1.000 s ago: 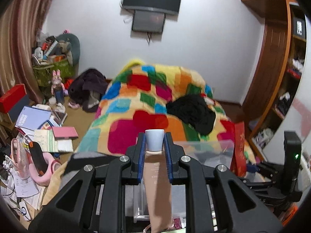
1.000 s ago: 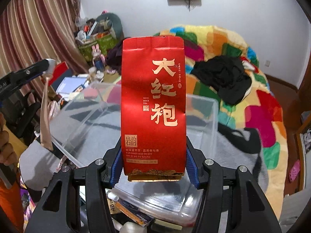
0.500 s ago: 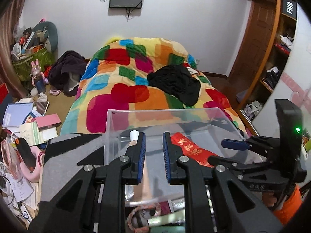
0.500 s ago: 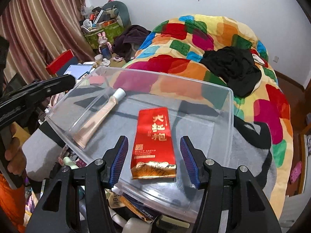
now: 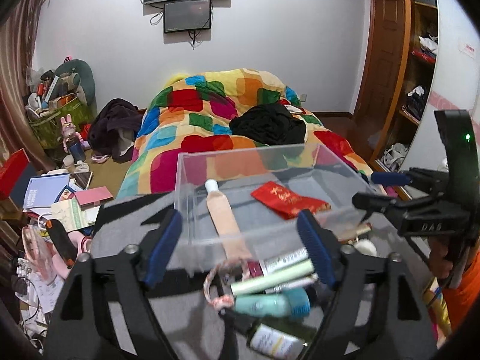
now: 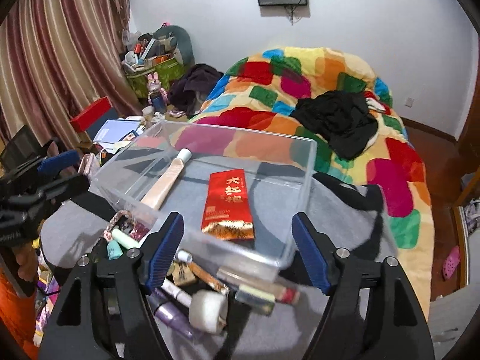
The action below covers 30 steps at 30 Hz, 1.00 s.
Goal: Organize objects
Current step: 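Grasp the peach tube with left gripper while right gripper grasps red tea packet, drop both into box, then grasp green glass bottle with left gripper while right gripper grasps white tape roll, drop both into box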
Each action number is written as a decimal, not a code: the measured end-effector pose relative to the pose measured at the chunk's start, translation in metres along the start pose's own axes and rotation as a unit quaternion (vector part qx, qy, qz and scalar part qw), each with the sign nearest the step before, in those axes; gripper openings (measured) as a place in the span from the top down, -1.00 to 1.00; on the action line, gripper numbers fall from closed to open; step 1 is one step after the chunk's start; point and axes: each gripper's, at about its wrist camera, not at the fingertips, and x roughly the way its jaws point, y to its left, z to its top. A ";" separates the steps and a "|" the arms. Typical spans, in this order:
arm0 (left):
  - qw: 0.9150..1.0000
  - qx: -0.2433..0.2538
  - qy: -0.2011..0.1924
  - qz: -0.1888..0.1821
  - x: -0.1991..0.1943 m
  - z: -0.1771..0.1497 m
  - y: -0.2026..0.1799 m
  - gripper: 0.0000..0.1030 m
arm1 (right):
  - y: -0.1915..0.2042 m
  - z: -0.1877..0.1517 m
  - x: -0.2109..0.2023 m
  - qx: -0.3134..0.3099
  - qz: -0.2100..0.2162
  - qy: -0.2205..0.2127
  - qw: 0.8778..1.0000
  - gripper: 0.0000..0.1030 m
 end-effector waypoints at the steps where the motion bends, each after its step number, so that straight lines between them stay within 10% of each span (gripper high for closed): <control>1: 1.000 0.001 -0.001 0.001 -0.003 -0.004 -0.001 -0.71 | 0.000 -0.004 -0.003 0.001 -0.002 -0.002 1.000 -0.42; 14: 0.999 -0.018 0.044 0.002 0.009 -0.066 -0.021 -0.82 | 0.007 -0.061 -0.004 0.036 -0.011 0.018 0.999 -0.40; 25: 0.998 -0.039 0.044 0.019 -0.009 -0.099 -0.005 -0.82 | 0.013 -0.077 0.002 0.035 0.009 0.031 0.999 0.49; 30: 0.996 -0.077 0.040 0.018 -0.015 -0.107 0.013 -0.70 | 0.021 -0.080 -0.004 0.026 0.000 0.021 0.999 0.56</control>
